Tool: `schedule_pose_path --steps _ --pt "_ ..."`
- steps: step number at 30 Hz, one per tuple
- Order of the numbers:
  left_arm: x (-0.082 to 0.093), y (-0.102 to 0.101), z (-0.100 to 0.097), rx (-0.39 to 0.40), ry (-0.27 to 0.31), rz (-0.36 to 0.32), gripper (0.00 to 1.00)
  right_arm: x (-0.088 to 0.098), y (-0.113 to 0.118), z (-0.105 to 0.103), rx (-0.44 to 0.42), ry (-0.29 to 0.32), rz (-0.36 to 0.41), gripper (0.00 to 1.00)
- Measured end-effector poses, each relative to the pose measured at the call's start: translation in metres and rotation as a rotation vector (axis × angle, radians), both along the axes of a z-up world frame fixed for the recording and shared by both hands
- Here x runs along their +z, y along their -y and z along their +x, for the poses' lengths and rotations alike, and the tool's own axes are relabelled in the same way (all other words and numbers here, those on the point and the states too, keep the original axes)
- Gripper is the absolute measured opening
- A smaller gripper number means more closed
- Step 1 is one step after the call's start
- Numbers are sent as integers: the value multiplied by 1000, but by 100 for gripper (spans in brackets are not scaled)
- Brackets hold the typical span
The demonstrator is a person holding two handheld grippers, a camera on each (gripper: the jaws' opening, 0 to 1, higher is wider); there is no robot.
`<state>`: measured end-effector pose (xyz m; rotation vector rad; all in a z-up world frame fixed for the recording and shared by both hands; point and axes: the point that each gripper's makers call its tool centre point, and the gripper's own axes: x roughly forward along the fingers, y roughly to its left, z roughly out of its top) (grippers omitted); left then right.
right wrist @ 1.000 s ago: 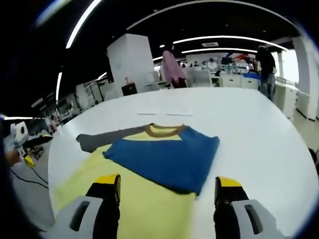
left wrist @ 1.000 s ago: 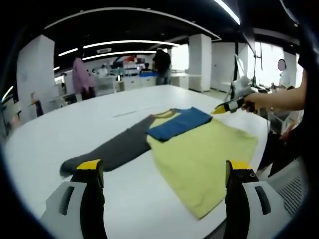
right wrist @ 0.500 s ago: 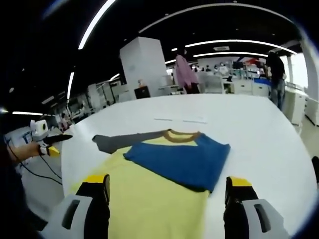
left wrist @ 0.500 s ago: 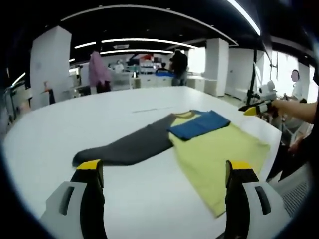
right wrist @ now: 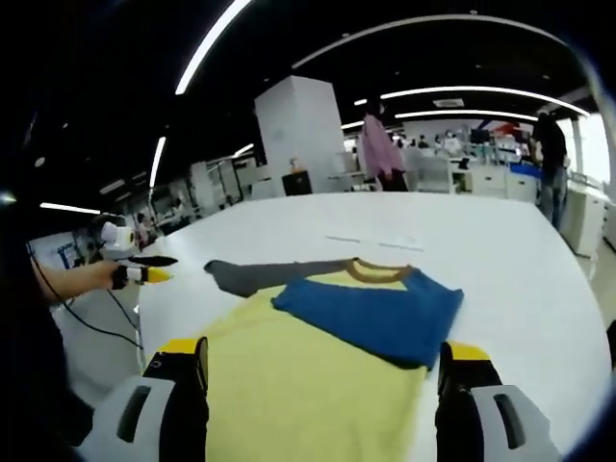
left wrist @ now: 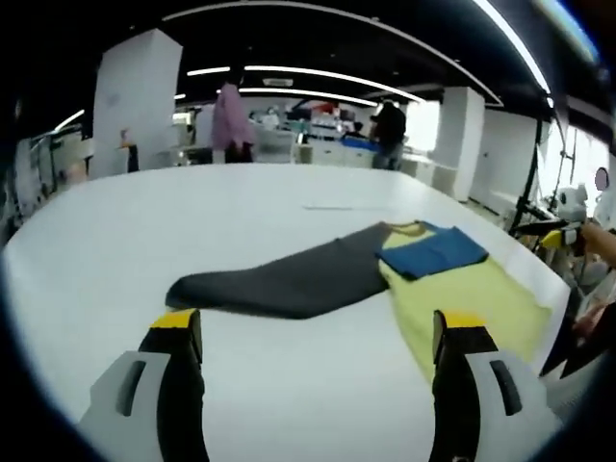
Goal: Fold the garment on the visible template until the final outline fits inside the template.
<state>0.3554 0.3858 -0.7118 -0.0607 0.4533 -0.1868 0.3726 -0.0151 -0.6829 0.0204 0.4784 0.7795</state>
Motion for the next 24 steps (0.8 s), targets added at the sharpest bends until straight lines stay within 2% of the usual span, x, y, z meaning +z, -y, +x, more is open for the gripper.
schedule_pose_path --steps 2,8,16,20,24 --pt "-3 -5 6 20 -4 24 93 3 1 -3 7 9 -2 99" --pt "-14 -11 25 53 -36 31 87 6 4 -3 -3 13 2 99" --pt "-34 -21 43 145 -79 -3 74 11 -1 -4 18 36 18 99" --pt "-45 -26 48 175 -105 4 69 12 -3 -5 35 50 7 99" --pt "-51 -33 55 238 -101 -60 61 11 -1 -4 30 49 0 99"
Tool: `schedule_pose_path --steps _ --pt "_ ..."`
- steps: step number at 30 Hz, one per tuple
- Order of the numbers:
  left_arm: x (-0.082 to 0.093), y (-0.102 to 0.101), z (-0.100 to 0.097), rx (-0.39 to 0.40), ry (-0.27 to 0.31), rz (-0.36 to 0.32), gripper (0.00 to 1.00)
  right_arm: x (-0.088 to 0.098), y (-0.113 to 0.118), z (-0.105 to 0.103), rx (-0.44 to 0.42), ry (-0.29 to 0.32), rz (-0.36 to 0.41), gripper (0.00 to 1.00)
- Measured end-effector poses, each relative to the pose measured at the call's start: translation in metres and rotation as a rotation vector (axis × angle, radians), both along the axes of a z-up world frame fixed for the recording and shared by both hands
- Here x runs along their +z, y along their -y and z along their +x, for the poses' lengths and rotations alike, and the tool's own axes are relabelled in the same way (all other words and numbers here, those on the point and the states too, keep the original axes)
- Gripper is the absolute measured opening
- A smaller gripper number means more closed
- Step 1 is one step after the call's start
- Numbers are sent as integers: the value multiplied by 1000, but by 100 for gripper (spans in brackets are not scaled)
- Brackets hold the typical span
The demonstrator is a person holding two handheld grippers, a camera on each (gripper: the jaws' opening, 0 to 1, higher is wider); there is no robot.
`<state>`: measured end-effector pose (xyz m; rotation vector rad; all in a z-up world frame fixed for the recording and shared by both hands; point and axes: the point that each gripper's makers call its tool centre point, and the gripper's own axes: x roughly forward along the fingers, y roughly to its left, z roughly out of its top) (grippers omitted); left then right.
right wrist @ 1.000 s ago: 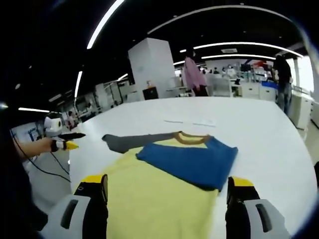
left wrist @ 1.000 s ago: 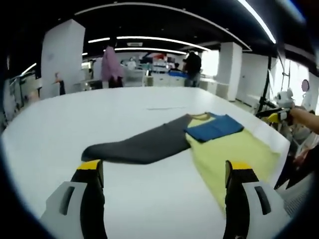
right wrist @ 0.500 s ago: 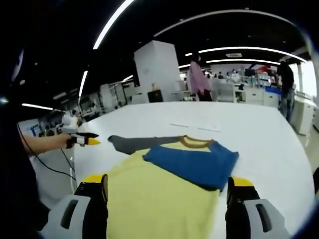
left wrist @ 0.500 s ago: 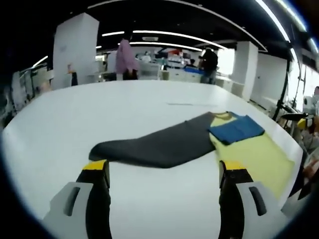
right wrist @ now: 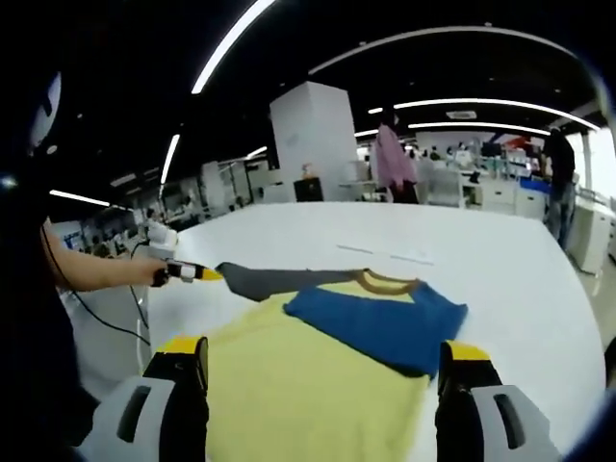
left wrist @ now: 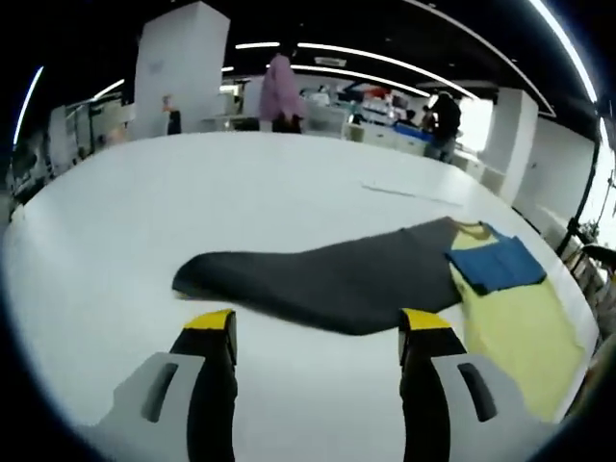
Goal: Fold the garment on the visible template until the final outline fits inside the template.
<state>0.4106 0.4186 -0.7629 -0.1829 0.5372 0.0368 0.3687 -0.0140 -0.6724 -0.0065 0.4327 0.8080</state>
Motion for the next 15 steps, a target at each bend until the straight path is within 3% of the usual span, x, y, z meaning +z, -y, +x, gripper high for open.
schedule_pose_path --steps 3,11,15 --pt "-8 -3 2 37 -28 -37 49 -1 3 2 -11 -4 -3 99" --pt "-13 1 8 79 -32 -80 34 -1 7 4 -29 -4 -12 99" --pt "-19 3 10 119 -40 -133 19 -2 9 3 -36 -5 -21 99"
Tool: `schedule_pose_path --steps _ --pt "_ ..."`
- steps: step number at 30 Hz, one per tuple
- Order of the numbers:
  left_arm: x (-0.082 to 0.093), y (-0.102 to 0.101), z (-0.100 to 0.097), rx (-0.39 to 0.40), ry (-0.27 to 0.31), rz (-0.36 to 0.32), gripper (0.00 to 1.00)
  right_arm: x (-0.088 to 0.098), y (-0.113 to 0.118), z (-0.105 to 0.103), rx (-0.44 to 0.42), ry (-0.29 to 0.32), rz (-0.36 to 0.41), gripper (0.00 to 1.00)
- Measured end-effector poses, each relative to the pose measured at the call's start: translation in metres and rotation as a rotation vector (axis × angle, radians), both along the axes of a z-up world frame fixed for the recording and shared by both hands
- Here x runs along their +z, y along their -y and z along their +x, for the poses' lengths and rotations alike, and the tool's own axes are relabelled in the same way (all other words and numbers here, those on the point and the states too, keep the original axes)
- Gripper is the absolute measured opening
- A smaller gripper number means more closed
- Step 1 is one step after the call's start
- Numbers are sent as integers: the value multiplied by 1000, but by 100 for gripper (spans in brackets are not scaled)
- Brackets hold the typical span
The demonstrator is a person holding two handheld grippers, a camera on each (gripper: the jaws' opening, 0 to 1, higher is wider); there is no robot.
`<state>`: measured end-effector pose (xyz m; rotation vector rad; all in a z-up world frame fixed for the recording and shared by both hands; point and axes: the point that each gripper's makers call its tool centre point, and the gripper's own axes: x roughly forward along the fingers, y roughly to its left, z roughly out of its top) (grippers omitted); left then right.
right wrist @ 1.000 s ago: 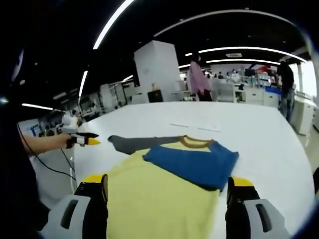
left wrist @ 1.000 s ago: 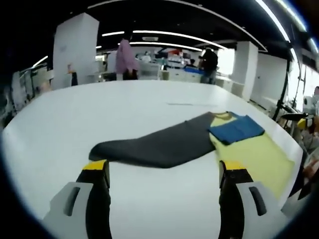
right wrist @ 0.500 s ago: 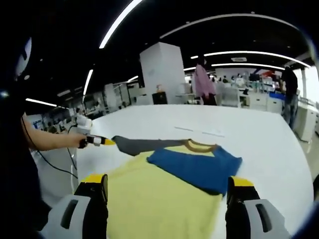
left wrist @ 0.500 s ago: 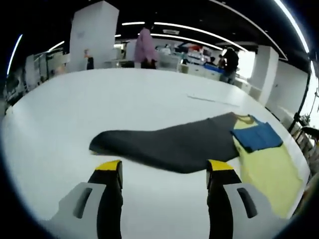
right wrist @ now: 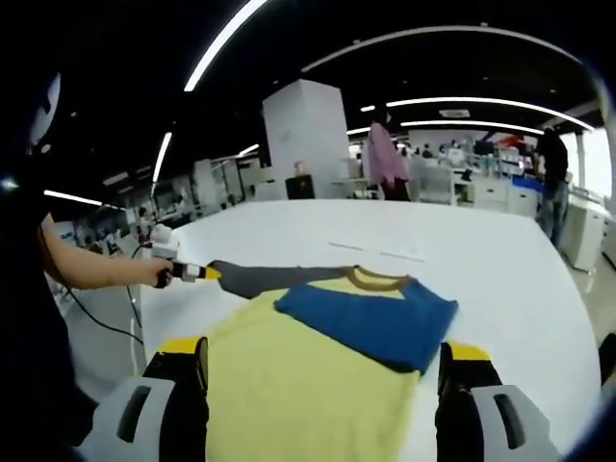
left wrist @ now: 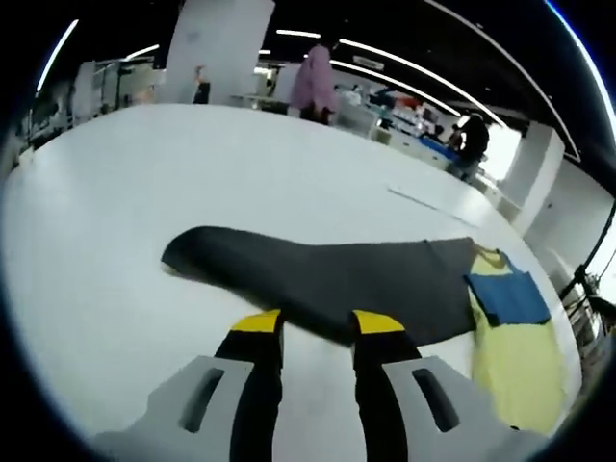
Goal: Fold the garment on the visible template until the final outline fits inside the template.
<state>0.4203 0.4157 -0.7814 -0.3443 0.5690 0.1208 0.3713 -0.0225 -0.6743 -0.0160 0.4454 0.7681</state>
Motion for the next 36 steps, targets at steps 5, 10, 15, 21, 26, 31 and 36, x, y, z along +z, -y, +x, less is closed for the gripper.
schedule_pose_path --steps 5,10,15,21,26,31,36 --pt "-5 3 5 6 -4 -6 15 -2 4 0 -9 -2 -9 99" --pt "-9 4 8 19 -19 -28 7 -4 7 1 -19 -8 -13 99" --pt "-3 9 10 10 -8 -9 0 -4 6 1 -19 -7 -14 99" --pt "14 14 15 15 42 -46 0 -4 2 0 -9 -8 -13 98" --pt "25 22 22 -14 56 -67 0 -6 0 -1 -1 -13 -13 98" --pt "28 31 27 -49 44 -66 0 -6 0 -1 -1 -14 -7 98" --pt "29 41 37 -91 31 -38 0 -9 3 -1 -13 -20 -7 97"
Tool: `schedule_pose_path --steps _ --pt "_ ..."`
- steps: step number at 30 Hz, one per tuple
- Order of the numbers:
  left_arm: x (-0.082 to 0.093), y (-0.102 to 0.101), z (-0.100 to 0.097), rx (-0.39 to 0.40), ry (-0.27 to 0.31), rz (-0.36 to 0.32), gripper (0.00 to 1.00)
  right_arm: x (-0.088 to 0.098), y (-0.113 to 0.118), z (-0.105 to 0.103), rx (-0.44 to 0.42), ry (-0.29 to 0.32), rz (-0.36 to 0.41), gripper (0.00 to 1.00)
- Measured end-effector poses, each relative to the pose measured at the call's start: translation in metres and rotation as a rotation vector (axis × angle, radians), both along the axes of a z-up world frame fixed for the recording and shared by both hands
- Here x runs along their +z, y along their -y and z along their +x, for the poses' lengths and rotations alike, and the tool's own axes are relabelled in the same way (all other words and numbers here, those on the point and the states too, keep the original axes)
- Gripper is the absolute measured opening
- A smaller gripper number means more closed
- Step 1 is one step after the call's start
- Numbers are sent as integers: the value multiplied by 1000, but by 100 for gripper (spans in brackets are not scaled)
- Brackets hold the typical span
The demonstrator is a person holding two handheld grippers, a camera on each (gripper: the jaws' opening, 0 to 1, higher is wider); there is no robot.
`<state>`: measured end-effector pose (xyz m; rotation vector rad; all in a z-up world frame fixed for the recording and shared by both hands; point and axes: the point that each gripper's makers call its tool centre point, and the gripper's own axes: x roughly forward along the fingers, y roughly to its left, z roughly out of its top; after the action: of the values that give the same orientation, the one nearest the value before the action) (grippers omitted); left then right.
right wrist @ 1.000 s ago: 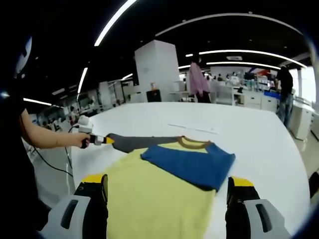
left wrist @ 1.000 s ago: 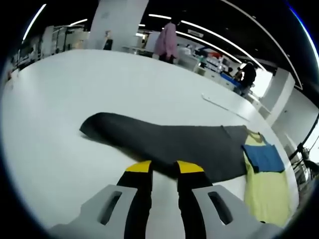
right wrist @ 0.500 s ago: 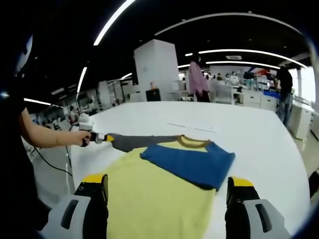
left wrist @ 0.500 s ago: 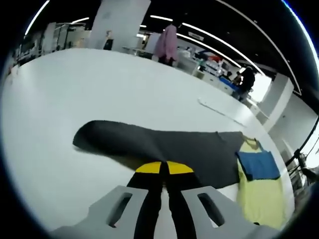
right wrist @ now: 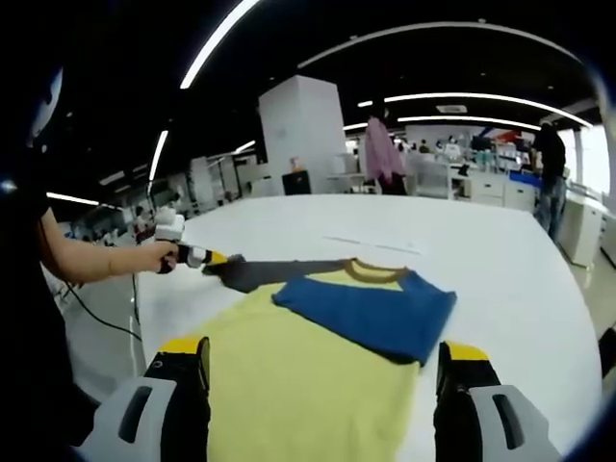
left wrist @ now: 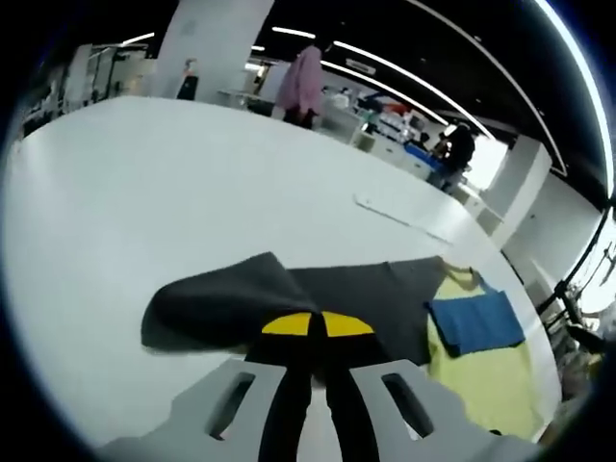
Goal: Fold the garment on the visible template until the final outline fits inside the template.
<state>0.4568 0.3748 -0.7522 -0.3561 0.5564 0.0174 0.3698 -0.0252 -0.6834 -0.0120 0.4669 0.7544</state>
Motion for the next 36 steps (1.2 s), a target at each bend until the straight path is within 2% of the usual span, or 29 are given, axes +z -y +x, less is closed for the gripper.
schedule_pose_path --steps 9,14,19,23,30,36 --pt "-4 19 24 -85 -9 58 0 -5 0 0 -5 -10 -4 97" --pt "-15 32 32 -114 -30 65 0 -5 0 3 -10 -8 -2 97" --pt "-27 38 35 -140 -55 102 1 -5 2 5 -14 -8 -8 97" --pt "-29 41 32 -151 -61 125 1 -6 6 7 -26 -10 -10 97" --pt "-19 41 20 -163 -20 198 8 -9 2 7 -21 -17 -5 96" --pt "-11 34 1 -85 -3 189 12 -8 -5 7 -3 -15 5 96"
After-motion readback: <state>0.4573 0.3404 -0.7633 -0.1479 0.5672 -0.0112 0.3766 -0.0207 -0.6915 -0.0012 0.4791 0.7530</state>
